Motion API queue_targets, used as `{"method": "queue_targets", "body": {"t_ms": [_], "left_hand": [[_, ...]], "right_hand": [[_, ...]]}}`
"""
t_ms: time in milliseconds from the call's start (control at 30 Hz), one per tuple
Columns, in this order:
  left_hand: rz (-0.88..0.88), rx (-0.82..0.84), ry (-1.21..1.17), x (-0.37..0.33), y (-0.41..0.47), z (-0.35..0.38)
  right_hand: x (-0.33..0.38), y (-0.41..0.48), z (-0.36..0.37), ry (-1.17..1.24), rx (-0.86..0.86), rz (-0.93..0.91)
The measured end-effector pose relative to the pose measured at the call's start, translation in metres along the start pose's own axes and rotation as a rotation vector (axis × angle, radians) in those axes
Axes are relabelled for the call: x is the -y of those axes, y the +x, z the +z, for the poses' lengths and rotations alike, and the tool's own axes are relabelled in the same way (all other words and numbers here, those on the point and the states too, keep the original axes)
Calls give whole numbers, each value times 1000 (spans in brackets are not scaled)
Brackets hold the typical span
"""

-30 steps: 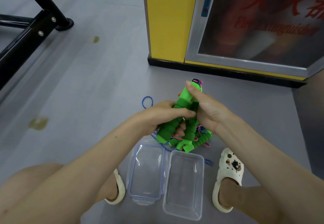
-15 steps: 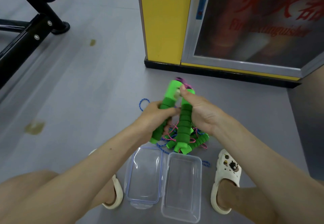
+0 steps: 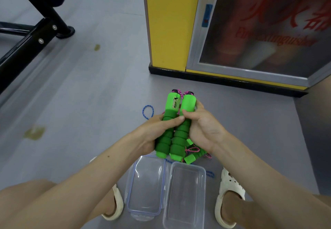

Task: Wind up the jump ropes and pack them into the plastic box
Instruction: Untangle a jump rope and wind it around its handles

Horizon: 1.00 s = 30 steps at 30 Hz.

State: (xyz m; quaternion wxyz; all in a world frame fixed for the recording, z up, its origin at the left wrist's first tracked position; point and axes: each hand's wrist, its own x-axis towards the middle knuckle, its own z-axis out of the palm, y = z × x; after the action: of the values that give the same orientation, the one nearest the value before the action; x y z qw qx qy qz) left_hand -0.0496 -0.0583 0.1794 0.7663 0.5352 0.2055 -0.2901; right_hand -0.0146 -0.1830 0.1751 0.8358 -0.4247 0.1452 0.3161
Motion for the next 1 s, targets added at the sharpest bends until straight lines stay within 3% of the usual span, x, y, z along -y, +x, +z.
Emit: {"method": "queue_targets", "body": {"t_ms": [133, 267, 367, 467, 767, 1000], "left_hand": [[11, 30, 55, 1, -1, -2], [-30, 116, 25, -5, -5, -9], [-78, 176, -52, -8, -7, -14], [-104, 180, -48, -7, -8, -17], [-122, 208, 46, -10, -8, -19], [-97, 208, 11, -11, -9, -23]], "right_hand": [[3, 1, -2, -121, -52, 38], [19, 14, -16, -527, -297, -232], [28, 17, -24, -433, -167, -290], [22, 14, -21, -516, -28, -254], [23, 10, -19, -765, -139, -323], [28, 10, -18, -717, -134, -251]]}}
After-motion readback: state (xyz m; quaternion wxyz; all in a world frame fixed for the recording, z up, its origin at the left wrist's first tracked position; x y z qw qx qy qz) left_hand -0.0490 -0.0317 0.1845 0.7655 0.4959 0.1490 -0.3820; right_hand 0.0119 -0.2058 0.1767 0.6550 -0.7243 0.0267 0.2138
